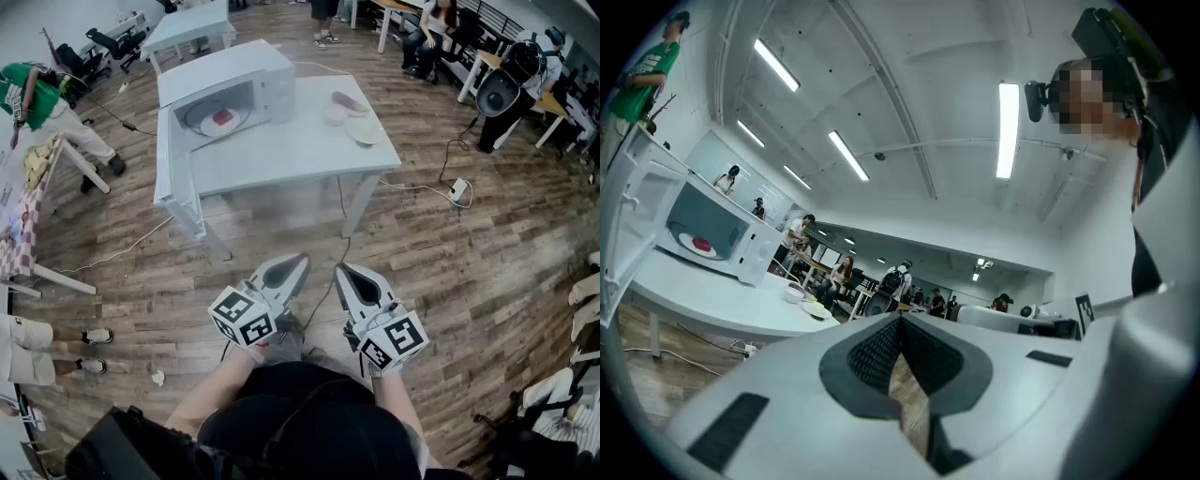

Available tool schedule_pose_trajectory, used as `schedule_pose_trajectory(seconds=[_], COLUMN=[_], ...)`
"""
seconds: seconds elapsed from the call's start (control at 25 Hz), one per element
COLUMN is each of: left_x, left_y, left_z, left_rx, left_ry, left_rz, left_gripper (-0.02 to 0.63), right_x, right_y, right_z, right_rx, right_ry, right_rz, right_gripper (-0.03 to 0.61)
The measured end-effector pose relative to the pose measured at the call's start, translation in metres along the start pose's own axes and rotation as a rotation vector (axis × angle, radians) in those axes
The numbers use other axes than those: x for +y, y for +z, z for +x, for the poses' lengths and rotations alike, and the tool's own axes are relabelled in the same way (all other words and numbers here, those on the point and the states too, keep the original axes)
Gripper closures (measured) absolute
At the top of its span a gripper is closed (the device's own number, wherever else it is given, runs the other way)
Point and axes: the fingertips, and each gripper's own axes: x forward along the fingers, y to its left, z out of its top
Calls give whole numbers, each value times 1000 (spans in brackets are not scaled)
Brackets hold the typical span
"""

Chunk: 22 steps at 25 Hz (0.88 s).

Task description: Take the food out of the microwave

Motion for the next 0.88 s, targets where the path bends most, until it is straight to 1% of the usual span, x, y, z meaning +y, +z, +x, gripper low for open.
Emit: schedule_pose_trajectory(seconds=[0.24, 0.36, 0.48, 0.64, 0.72, 0.8, 0.88], left_x=[9, 10, 21, 49, 66, 88, 112], left_y=[-11, -17, -26, -31, -23, -8, 0], left_z=[-2, 2, 15, 41, 58, 79, 99], left_rx=[3, 8, 22, 40, 33, 14, 5], left_ry=[45, 51, 56, 59, 62, 67, 76], left_rz=[-28, -36, -65, -94, -91, -84, -93], left_gripper=[603, 603, 603, 603, 603, 603, 603], right_x=[-8, -15, -31, -61, -78, -94, -109], right_y=[1, -5, -13, -22, -21, -17, -15], right_z=[-9, -15, -12, 7, 22, 42, 63], right_rx=[-7, 9, 24, 40, 49, 58, 77], right_ry=[-10, -15, -27, -47, -51, -33, -16], right_rz=[0, 8, 19, 37, 52, 51, 41], right_gripper=[557, 557, 557, 557, 557, 557, 557])
